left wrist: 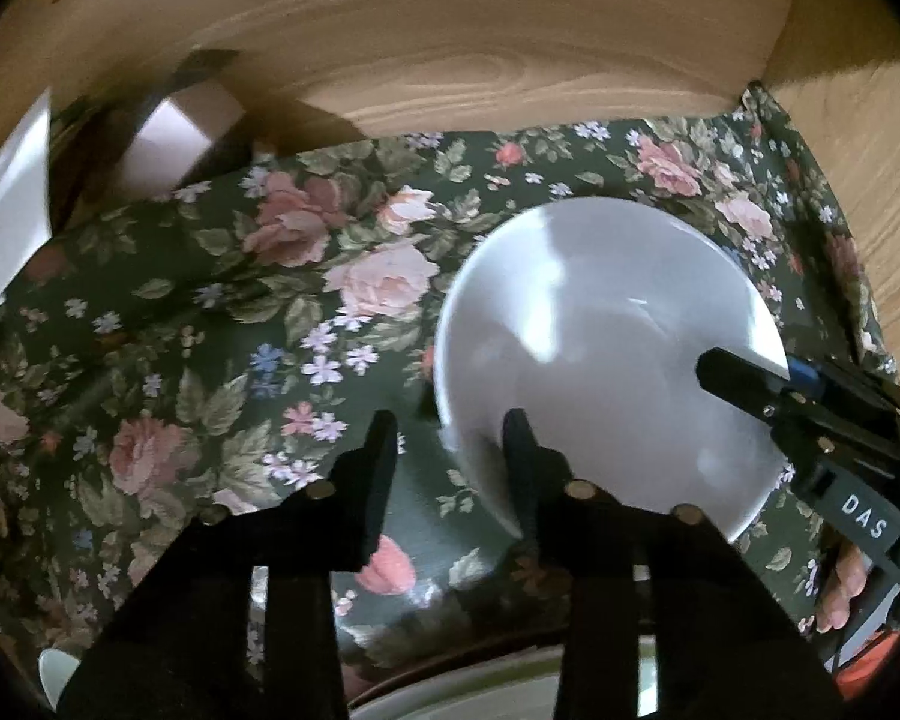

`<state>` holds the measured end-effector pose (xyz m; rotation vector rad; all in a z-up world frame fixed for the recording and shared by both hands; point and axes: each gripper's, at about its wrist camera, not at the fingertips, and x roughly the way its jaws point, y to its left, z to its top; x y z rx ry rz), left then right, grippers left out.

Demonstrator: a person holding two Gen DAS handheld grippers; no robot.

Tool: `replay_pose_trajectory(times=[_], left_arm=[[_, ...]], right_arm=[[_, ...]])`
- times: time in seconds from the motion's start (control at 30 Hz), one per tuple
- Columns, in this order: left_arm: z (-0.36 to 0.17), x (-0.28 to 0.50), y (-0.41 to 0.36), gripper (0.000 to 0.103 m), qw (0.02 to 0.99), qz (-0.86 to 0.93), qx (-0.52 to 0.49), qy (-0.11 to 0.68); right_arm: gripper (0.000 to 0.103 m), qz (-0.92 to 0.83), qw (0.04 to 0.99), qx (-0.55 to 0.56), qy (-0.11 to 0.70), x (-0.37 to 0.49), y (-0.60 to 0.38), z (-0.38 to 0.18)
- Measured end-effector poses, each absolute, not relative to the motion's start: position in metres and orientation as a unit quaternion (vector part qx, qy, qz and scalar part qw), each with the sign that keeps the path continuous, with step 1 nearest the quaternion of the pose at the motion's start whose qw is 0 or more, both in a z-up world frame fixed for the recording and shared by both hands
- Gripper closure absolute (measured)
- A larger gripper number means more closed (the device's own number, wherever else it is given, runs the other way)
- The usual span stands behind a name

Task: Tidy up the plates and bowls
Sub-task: 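Carry the white dotted bowl over the mint green bowl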

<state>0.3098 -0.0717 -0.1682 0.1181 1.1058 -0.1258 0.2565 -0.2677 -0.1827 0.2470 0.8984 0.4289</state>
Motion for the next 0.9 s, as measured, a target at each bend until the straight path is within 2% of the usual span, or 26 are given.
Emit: replay_pose_trajectory(times=[0.07, 0.13, 0.5, 0.9], left_arm=[[-0.171, 0.311, -0.076, 0.081, 0.844, -0.067, 0.058, 0.529], [-0.173, 0.311, -0.08, 0.086, 0.843, -0.071, 0.058, 0.531], [-0.167, 0.301, -0.079, 0.086, 0.845, -0.063, 0.043, 0.529], [-0.124, 0.254, -0.051, 0.087, 0.876, -0.065, 0.016, 0.477]], right_arm=[[0.078, 0.206, 0.874, 0.109, 0.427, 0.254, -0.265, -0.183], [0.078, 0.203, 0.876, 0.101, 0.425, 0.254, -0.263, -0.182], [0.079, 0.199, 0.881, 0.096, 0.417, 0.25, -0.262, -0.173], [0.079, 0.203, 0.902, 0.079, 0.372, 0.211, -0.24, -0.13]])
